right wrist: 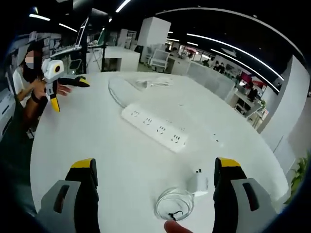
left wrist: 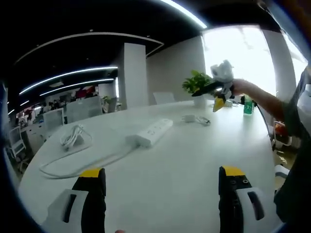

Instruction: Straighten the power strip on the desk, plug the charger into it

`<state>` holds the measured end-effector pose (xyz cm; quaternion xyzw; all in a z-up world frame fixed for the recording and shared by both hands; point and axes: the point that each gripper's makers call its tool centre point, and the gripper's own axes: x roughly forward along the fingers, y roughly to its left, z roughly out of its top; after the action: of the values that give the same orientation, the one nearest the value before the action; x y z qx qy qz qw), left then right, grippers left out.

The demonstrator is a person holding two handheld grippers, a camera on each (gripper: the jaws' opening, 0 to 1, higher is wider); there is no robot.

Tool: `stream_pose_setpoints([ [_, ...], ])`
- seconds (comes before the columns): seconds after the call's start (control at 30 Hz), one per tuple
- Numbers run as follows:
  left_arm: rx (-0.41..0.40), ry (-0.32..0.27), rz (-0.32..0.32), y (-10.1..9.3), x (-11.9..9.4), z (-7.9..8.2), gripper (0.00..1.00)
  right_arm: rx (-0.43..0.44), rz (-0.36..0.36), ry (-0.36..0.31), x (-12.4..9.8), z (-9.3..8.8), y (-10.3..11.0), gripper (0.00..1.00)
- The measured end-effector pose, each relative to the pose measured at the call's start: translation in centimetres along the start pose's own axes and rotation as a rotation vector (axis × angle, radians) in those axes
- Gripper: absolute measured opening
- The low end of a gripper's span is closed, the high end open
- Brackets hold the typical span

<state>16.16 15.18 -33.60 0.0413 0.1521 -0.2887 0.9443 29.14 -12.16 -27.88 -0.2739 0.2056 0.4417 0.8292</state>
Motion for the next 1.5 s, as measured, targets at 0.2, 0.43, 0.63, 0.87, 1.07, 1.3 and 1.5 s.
stream_pose_setpoints([
  [0.2, 0.001, 0.008, 0.000, -0.2, 0.2, -0.1, 1.00, -0.006, 0.023, -0.003, 0.4, 0.4, -0.6, 1.00],
  [0.43, -0.003, 0.009, 0.011, 0.1, 0.2, -0.1, 1.00, -0.028, 0.040, 0.010, 0.8, 0.6, -1.5, 1.00],
  [0.63, -0.004, 0.013, 0.013, 0.2, 0.3, -0.2, 1.00, -0.049, 0.067, 0.027, 1.6, 0.6, -2.0, 1.00],
  [0.87, -0.009, 0.020, 0.018, 0.4, 0.5, -0.4, 1.00, -0.056, 0.073, 0.013, 2.2, 1.5, -3.6, 1.00],
  [1.07, -0.012, 0.022, 0.022, 0.5, 0.7, -0.5, 1.00, -0.080, 0.112, 0.003, 3.3, 1.7, -4.3, 1.00],
  [1.3, -0.019, 0.019, 0.033, 0.8, 0.8, -0.6, 1.00, -0.116, 0.135, 0.014, 4.3, 1.8, -4.4, 1.00],
  [1.5, -0.018, 0.028, 0.032, 0.8, 0.9, -0.8, 1.00, -0.125, 0.172, 0.020, 5.4, 1.7, -4.6, 1.00],
])
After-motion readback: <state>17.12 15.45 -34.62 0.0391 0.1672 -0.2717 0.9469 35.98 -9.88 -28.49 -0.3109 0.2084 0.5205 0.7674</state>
